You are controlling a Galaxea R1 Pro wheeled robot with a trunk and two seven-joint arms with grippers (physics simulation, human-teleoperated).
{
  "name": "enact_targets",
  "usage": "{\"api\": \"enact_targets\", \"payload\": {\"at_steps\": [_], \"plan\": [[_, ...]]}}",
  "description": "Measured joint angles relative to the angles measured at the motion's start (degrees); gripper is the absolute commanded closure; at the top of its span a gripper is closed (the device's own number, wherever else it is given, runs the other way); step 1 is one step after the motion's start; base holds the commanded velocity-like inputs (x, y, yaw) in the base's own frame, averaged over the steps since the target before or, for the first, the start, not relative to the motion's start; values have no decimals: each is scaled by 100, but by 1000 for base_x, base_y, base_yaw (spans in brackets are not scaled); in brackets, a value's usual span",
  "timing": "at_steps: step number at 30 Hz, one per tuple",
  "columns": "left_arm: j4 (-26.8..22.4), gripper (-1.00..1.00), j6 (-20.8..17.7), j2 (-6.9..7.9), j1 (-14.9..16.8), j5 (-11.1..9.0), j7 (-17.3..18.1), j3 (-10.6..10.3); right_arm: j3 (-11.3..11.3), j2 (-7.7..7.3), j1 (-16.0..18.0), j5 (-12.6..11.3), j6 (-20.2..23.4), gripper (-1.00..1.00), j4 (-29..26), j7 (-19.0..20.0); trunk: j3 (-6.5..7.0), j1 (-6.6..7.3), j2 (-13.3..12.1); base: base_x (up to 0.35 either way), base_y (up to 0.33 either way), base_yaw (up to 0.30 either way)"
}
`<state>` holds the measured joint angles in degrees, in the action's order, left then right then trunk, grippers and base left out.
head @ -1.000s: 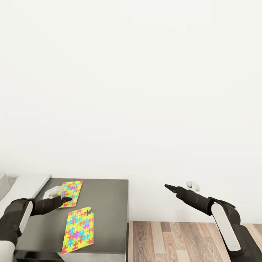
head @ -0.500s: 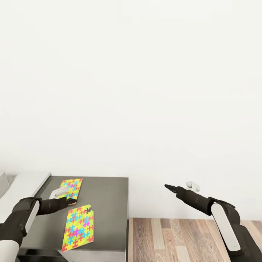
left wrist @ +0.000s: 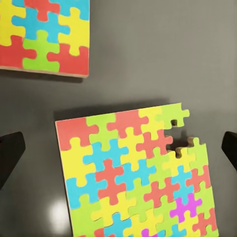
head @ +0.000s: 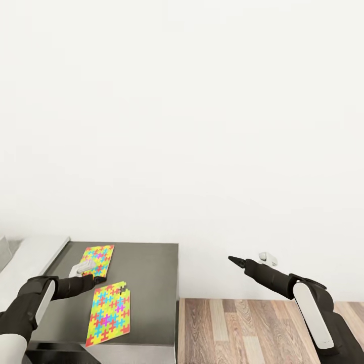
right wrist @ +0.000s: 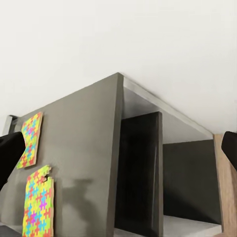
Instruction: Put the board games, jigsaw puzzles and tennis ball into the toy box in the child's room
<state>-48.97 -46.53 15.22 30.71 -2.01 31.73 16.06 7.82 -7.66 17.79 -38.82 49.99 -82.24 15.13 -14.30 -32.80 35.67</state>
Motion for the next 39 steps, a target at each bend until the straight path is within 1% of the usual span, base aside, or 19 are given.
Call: {"api": "enact_targets", "payload": {"at_steps": [6, 10, 14, 17, 25, 39], "plan": [[17, -100, 15, 12, 0, -14, 42, 0, 0, 0, 0, 0, 0, -100, 0, 0, -57, 0, 0, 0, 0, 0], [94, -100, 11, 35, 2, -32, 184, 0, 0, 0, 0, 0, 0, -100, -6, 0, -94, 0, 0, 0, 0, 0], [350, -100, 28, 48, 107, -27, 404, 0, 0, 0, 0, 0, 0, -100, -8, 0, -132, 0, 0, 0, 0, 0], [487, -100, 40, 48, 174, -2, 497, -1, 0, 0, 0, -1, 0, -100, -14, 0, -160, 0, 0, 0, 0, 0], [574, -100, 48, 52, 215, 2, 565, -8, 0, 0, 0, -2, 0, -100, -17, 0, -236, 0, 0, 0, 0, 0], [584, -100, 34, 58, 229, 9, 586, -1, 3, 0, 0, -1, -14, -100, -25, 6, -368, 0, 1, 0, 0, 0]]}}
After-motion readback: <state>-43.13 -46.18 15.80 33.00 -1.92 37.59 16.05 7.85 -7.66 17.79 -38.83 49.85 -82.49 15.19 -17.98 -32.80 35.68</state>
